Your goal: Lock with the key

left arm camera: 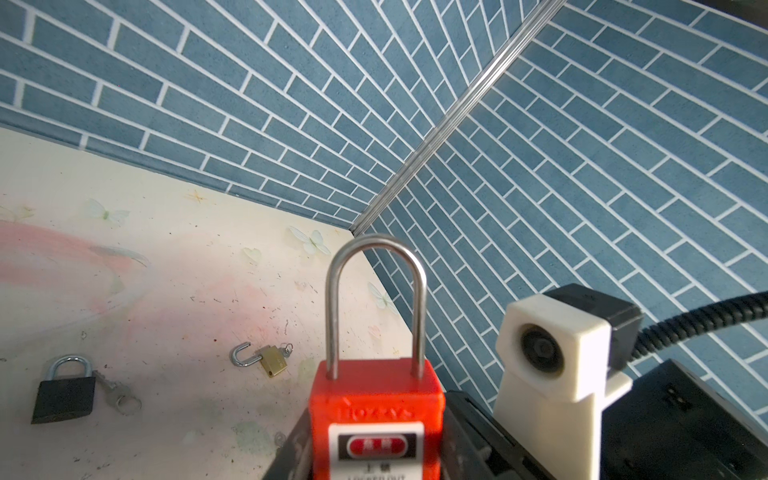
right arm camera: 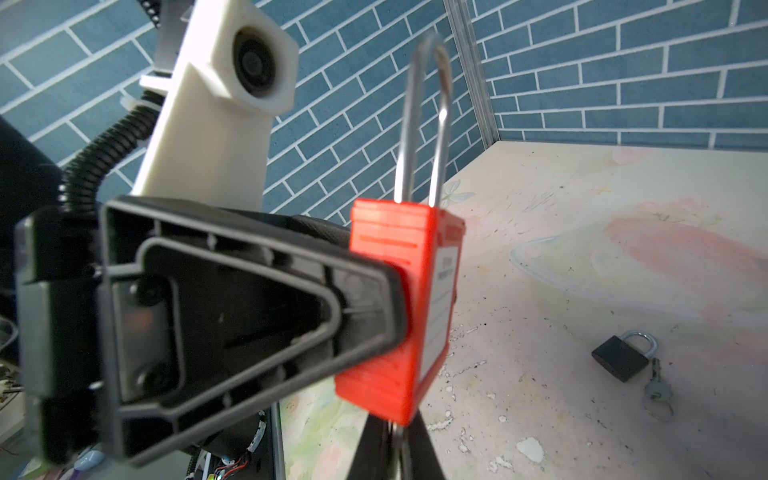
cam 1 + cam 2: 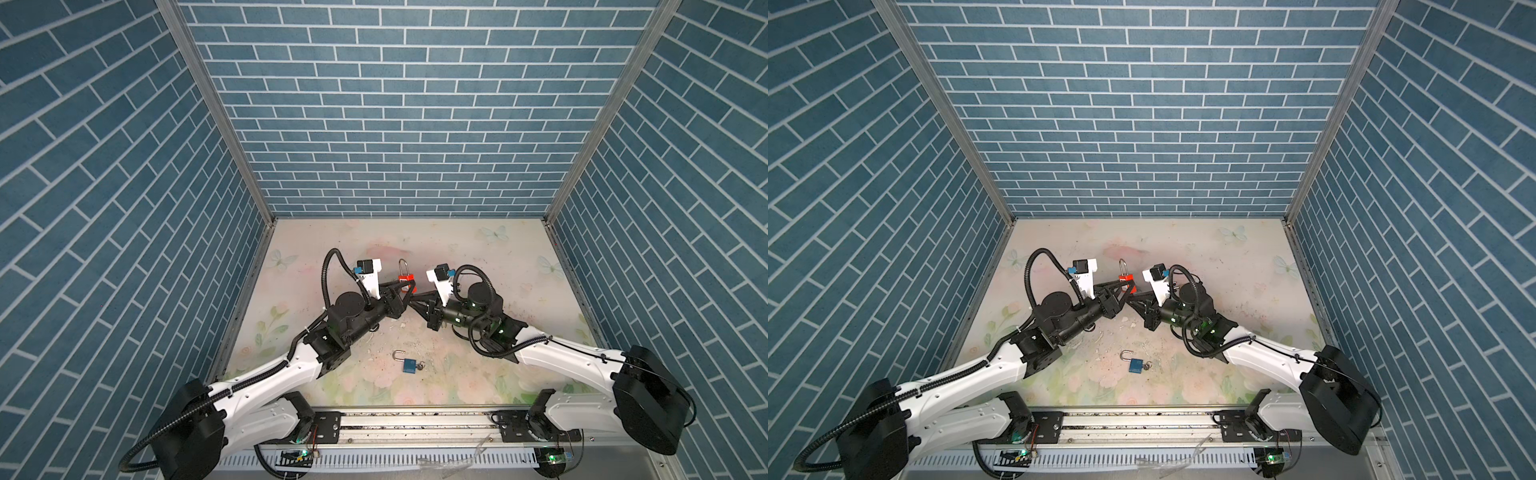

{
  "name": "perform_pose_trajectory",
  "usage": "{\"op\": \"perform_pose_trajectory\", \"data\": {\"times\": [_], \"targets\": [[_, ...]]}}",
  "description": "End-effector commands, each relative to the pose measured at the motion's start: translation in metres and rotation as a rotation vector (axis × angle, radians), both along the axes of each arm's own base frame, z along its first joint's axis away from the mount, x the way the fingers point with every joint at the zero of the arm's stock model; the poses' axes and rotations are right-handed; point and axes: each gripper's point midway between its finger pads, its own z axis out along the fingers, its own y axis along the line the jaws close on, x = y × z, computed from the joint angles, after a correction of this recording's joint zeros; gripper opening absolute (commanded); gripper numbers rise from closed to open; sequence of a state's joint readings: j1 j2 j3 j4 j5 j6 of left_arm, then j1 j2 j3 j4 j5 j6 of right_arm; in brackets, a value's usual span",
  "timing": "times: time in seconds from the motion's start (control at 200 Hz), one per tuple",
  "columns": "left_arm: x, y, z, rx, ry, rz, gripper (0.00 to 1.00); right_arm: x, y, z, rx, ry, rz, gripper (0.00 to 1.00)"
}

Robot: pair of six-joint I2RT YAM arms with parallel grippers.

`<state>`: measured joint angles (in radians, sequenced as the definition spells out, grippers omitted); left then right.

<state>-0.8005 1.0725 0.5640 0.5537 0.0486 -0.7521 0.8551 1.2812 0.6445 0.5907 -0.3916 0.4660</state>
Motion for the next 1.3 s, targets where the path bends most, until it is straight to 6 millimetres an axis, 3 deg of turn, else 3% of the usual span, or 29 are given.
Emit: {"op": "perform_pose_trajectory", "data": {"times": [0.0,0.23,0.475,0.69,0.97,1.295], "targets": [[0.001,0.001,0.006,-0.027,-0.003,0.004,0.00,0.011,0.003,0.009,-0.002,-0.025,-0.034,0.00],[0.014,0.011,-0.022,0.059,0.141,0.110,0.00,0.024,0.002,-0.017,-0.158,-0.031,-0.096,0.00],[0.026,0.046,-0.069,0.190,0.325,0.332,0.00,0.033,-0.006,-0.048,-0.324,-0.081,-0.216,0.00],[0.033,0.073,-0.093,0.203,0.450,0.484,0.00,0.026,-0.001,-0.063,-0.369,-0.071,-0.197,0.00],[0.048,0.087,-0.092,0.054,0.500,0.501,0.00,0.001,0.006,-0.073,-0.347,-0.061,-0.093,0.00],[0.066,0.147,-0.073,-0.190,0.507,0.647,0.00,-0.025,-0.022,-0.110,-0.307,0.052,-0.115,0.00]]}}
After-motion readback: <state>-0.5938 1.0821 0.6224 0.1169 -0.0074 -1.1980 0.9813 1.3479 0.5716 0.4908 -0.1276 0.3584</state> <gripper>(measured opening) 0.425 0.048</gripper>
